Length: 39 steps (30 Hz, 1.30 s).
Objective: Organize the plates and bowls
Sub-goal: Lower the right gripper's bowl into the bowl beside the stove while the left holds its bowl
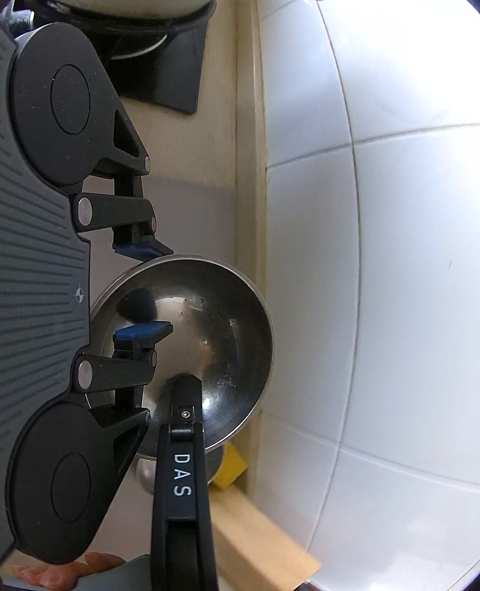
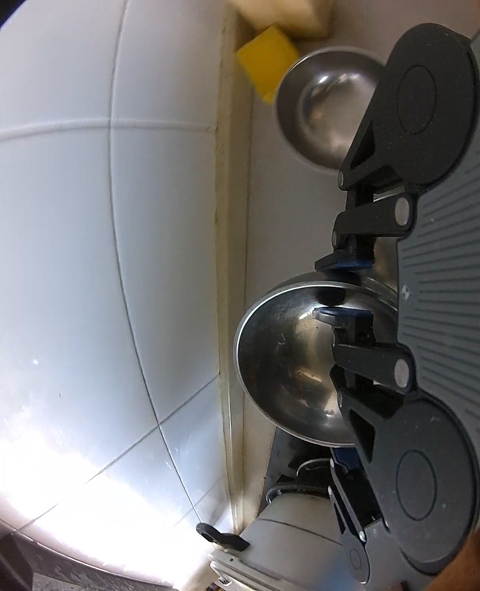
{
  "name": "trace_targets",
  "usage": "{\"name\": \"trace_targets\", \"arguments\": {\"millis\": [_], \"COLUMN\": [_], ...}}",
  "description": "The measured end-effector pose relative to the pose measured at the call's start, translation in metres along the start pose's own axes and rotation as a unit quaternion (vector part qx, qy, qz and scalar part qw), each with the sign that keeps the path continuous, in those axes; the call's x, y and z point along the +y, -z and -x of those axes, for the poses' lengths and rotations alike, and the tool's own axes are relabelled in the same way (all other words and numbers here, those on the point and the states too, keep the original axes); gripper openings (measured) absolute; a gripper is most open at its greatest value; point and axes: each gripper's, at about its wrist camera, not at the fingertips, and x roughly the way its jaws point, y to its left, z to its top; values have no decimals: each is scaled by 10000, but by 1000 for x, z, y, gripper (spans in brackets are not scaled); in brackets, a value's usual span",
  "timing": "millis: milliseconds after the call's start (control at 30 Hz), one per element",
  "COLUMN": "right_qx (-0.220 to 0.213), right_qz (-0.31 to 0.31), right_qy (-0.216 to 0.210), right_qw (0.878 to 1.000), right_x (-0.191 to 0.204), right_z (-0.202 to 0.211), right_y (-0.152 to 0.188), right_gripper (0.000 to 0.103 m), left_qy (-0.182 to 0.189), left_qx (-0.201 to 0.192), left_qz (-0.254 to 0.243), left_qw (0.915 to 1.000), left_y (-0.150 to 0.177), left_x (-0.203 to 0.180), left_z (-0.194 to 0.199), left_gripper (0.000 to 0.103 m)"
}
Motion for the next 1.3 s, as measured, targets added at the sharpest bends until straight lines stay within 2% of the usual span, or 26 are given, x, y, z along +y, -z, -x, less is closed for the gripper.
{"name": "trace_targets", "arguments": {"millis": [233, 433, 1300], "right_qx": [215, 346, 536], "right_qz": [-168, -214, -87], "right_qy": [229, 378, 413], "right_qw": [9994, 9985, 9977], "right_x": [-11, -16, -20], "right_z": [-7, -20, -36], "right_y": [26, 33, 40], "right_gripper": [0, 0, 0], "left_qy": [48, 105, 47], "left_qx": [256, 434, 560], "left_qz": [-164, -231, -250], "left_qw": [9995, 9987, 9981], "left_y": [23, 33, 35], "left_x": [-20, -22, -21], "left_z": [-13, -30, -45], "left_gripper": [35, 35, 35]}}
